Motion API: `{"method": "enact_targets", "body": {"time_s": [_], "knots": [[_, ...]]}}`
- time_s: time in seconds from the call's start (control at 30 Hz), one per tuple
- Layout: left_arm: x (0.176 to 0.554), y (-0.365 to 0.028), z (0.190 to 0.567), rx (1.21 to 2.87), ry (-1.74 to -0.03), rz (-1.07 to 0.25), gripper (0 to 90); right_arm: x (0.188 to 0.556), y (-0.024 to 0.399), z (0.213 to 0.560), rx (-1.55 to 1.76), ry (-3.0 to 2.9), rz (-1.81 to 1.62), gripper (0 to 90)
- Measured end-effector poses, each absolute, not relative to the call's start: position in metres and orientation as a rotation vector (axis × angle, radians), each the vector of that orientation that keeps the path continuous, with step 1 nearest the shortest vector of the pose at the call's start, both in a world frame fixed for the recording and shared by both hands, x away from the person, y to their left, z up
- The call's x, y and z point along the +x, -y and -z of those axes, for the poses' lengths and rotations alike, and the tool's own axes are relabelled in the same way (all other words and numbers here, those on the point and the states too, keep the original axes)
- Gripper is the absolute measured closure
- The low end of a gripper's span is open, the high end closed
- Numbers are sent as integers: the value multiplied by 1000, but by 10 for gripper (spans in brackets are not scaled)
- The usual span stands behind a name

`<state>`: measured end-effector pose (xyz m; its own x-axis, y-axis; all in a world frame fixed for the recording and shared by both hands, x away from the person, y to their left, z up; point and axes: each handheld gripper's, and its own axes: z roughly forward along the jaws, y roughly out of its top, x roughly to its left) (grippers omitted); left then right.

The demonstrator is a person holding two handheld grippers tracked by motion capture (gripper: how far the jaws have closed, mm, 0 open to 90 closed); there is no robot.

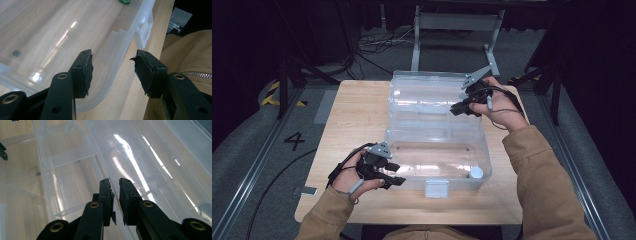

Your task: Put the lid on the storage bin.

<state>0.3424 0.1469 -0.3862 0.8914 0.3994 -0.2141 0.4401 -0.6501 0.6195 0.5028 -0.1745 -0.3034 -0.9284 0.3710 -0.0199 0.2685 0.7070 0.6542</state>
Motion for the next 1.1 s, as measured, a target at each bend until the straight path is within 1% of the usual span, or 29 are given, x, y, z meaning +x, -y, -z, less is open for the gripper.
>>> {"method": "enact_targets", "body": {"time_s": [0.3,0.43,0.5,0.53,0.73,0.87,1.1], "knots": [[344,-137,396,2389,-577,92,574,503,174,303,524,-2762,-1024,805],[344,-133,400,2424,-543,105,651,503,174,303,525,-2762,-1024,805],[345,-133,401,2430,-549,80,725,503,174,304,521,-2761,-1024,805],[346,-133,402,2426,-549,88,740,503,174,304,521,-2761,-1023,805],[346,-132,402,2443,-521,70,751,502,174,304,513,-2758,-1023,807],[346,-132,403,2445,-514,83,756,502,174,303,509,-2761,-1018,809],[346,-126,407,2469,-493,57,760,500,174,304,516,-2760,-1027,815]]}}
